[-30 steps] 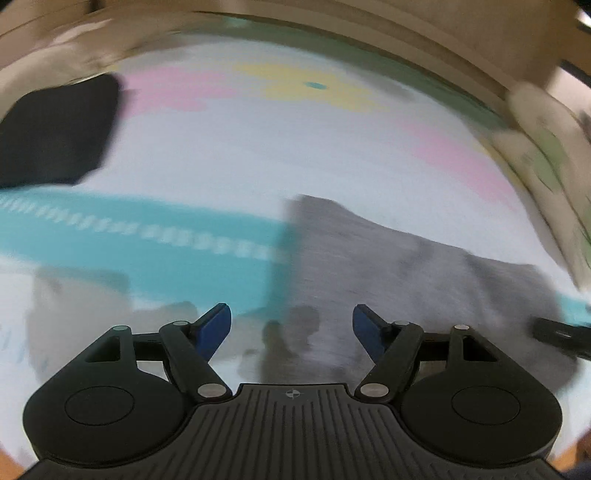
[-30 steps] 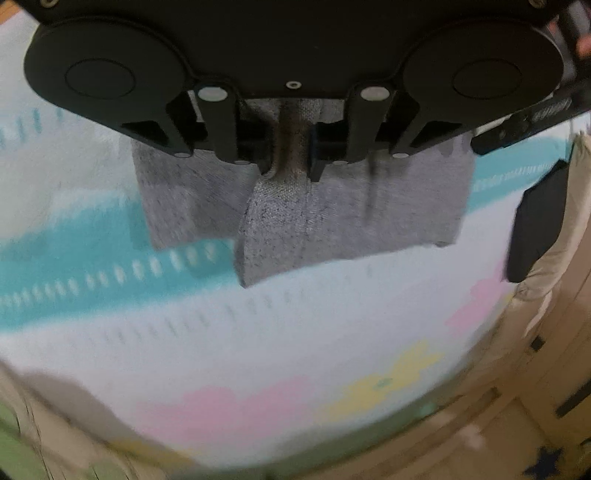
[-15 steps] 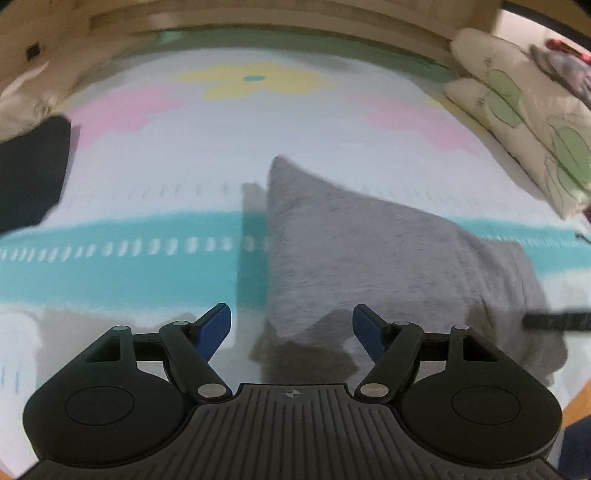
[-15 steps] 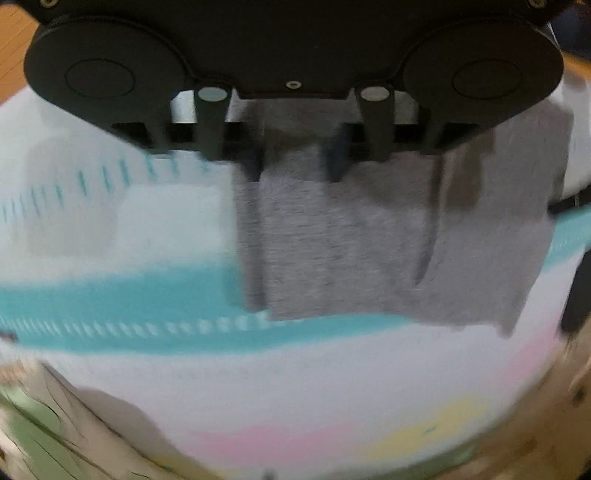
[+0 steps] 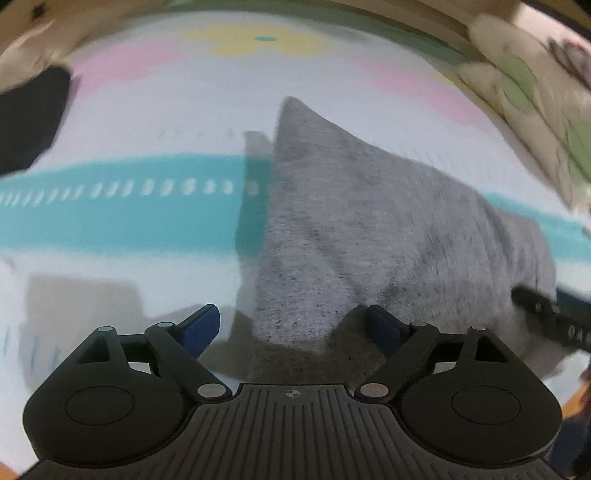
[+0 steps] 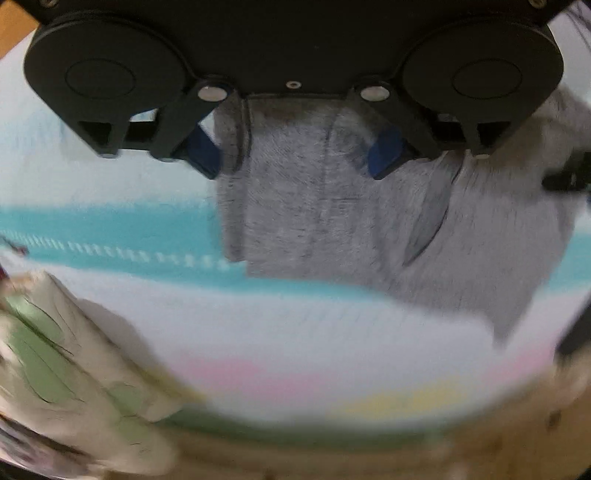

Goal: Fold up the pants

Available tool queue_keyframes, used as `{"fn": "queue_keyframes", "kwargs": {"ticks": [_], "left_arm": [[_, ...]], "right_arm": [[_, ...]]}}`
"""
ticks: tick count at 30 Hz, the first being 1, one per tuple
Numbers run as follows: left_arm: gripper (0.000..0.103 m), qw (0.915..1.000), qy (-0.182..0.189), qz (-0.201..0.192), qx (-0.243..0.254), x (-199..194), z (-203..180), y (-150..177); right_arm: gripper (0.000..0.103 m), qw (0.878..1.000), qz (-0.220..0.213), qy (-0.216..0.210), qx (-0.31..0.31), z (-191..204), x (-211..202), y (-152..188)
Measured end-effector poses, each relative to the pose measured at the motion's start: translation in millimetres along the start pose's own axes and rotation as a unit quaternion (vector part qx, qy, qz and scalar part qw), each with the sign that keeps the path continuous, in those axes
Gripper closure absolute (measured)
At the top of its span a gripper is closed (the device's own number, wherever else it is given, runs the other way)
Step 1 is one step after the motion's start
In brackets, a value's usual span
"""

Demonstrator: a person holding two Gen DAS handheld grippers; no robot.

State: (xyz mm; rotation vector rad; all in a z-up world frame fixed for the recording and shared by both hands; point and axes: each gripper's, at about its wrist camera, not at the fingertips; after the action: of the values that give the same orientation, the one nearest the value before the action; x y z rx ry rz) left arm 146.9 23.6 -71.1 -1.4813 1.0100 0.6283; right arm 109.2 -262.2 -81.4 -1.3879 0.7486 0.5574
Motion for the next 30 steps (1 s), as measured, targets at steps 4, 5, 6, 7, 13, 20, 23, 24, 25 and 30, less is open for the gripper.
{"fn": "queue_keyframes", "kwargs": {"ticks": [4, 5, 6, 7, 13, 20, 23, 24, 25, 30], "left_arm": [[0.017, 0.9965, -0.027, -0.078, -0.006, -17.8, -2.0, -15.4], [0.017, 0.9950, -0.039, -0.092, 0.000, -17.4, -5.9, -20.1], [0.017, 0.9942, -0.048, -0.096, 0.010, -13.5, -10.5, -27.5], [0.017, 0.9943, -0.053, -0.091, 0.020, -7.3, -15.0, -35.1], [0.017, 0.9967, -0.058, -0.038, 0.041, 41.1, -25.7, -60.4], [0.007, 0.9990, -0.039, -0.012, 0.020, 66.5, -13.2, -66.7], [0.007, 0.9994, -0.025, -0.019, 0.015, 59.7, -7.3, -61.8], [0.007, 0.9996, -0.017, -0.020, 0.007, 56.4, -3.8, -59.3], [0.007, 0.9998, -0.010, -0.019, -0.002, 53.3, 0.6, -58.4], [0.007, 0.9992, 0.038, -0.005, -0.009, 31.4, 16.3, -35.3]], "right_arm": [[0.014, 0.997, -0.016, -0.051, 0.047, -23.9, -10.3, -6.4], [0.013, 0.996, -0.046, -0.054, 0.050, -25.7, -16.3, -9.4], [0.007, 0.994, -0.080, -0.059, 0.052, -28.5, -22.0, -11.2], [0.003, 0.989, -0.113, -0.076, 0.054, -30.8, -25.4, -12.4], [0.001, 0.992, -0.083, -0.077, 0.063, -24.6, 6.6, -34.3], [0.000, 0.989, 0.029, -0.072, 0.126, -38.0, 53.0, -34.3], [0.000, 0.989, 0.034, -0.076, 0.119, -41.5, 56.5, -39.2], [0.000, 0.989, 0.035, -0.079, 0.120, -43.5, 56.2, -39.3], [0.000, 0.989, 0.035, -0.083, 0.121, -46.0, 57.0, -40.0], [0.000, 0.986, 0.044, -0.121, 0.109, -58.0, 52.2, -37.7]]}}
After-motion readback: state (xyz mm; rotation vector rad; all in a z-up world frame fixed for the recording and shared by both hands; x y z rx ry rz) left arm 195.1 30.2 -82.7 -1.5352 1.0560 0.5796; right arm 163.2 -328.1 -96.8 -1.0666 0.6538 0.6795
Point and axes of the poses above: each gripper's, at about its wrist camera, not at the fingertips, and x roughly the way its jaws point, z to its left, y to its underside
